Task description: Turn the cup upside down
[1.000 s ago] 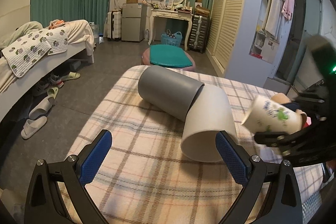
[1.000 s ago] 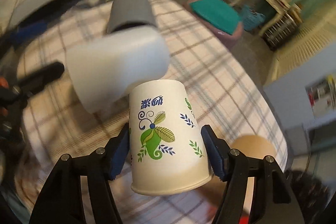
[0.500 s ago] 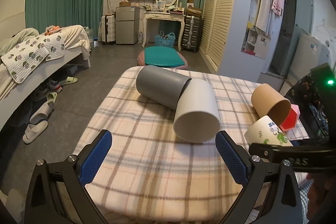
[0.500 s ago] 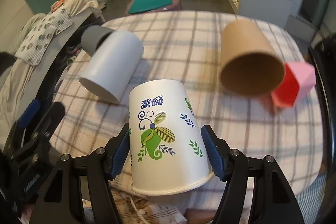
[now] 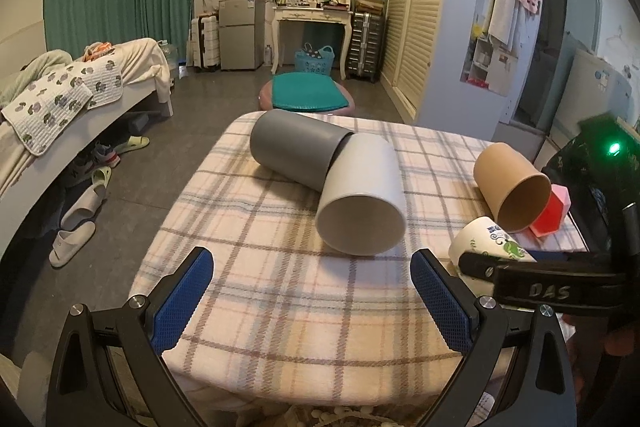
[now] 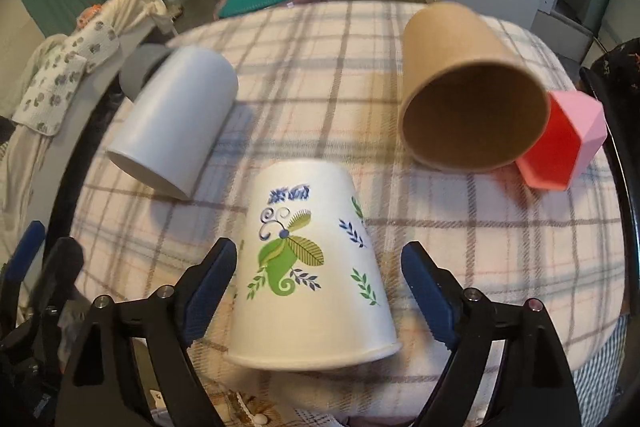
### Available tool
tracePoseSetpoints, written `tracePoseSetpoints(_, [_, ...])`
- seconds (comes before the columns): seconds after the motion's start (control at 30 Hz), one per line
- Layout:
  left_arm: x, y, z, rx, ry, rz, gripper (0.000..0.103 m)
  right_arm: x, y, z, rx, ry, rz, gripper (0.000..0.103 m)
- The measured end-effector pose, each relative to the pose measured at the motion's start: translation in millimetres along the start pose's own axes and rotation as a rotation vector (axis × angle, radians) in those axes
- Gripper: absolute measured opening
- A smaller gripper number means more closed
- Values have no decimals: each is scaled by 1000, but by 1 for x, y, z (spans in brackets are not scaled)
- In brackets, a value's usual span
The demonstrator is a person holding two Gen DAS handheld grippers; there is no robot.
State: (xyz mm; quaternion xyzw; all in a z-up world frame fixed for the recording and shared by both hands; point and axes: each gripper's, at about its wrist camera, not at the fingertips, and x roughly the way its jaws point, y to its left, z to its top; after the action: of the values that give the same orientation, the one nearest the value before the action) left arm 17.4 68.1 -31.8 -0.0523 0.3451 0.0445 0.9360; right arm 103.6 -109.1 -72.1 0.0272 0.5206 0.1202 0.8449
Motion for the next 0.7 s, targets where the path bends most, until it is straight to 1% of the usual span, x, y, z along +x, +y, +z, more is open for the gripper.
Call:
tracePoseSetpoints(0.07, [-2,-6,3,7,5,-7,102,-12,-3,2,-14,-42,8,92])
tracePoseSetpoints(0.2, [-6,-21,13,-5,29,-57,102,-39,-21,8,-25,-126,-17,92])
tracePoseSetpoints(0.33, [-3,-45,23,0,73,-107,102,-67,-45,10,-61,-223,-116,92])
tracePoseSetpoints(0.43, [1,-65,32,19,99,-108,102,-83,-64,9,-106,-282,-153,92])
tracePoseSetpoints(0.53, [10,-88,44,46,148,-96,102,-93,-81,7,-132,-317,-174,92])
tracePoseSetpoints(0.6, [19,-100,50,55,192,-94,102,-97,-94,5,-131,-336,-166,92])
tracePoseSetpoints(0.7, [36,-116,54,61,261,-86,102,-92,-112,2,-111,-334,-131,92])
